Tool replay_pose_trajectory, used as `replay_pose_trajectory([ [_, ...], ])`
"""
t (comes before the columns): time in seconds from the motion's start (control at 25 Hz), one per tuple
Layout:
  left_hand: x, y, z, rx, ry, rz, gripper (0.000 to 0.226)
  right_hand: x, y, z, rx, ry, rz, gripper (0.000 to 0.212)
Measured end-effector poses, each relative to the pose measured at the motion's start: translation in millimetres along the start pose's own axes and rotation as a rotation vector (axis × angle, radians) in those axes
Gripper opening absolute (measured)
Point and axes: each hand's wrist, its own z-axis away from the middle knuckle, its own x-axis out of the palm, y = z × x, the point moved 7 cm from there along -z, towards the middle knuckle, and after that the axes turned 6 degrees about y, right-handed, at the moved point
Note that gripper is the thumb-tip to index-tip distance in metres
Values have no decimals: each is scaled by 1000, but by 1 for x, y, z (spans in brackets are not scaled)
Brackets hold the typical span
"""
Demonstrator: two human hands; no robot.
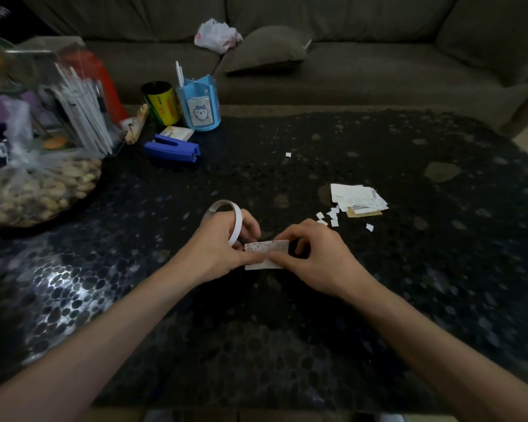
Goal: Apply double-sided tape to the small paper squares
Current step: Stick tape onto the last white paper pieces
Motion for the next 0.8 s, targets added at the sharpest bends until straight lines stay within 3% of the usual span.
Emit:
replay_pose_trajectory([
  [0.12, -3, 5, 1, -3, -40, 115, 25, -2, 4, -2, 51, 22, -201, 10],
  [0.36, -6, 15, 8, -53, 52, 280, 20, 0, 1, 1, 143, 56, -616, 19],
  [0.6, -12, 18, 11, -69, 114, 318, 24, -10, -3, 2, 125, 135, -653, 15],
  [0.8, -9, 26, 17, -72, 88, 437, 14, -17, -6, 3, 102, 156, -629, 11],
])
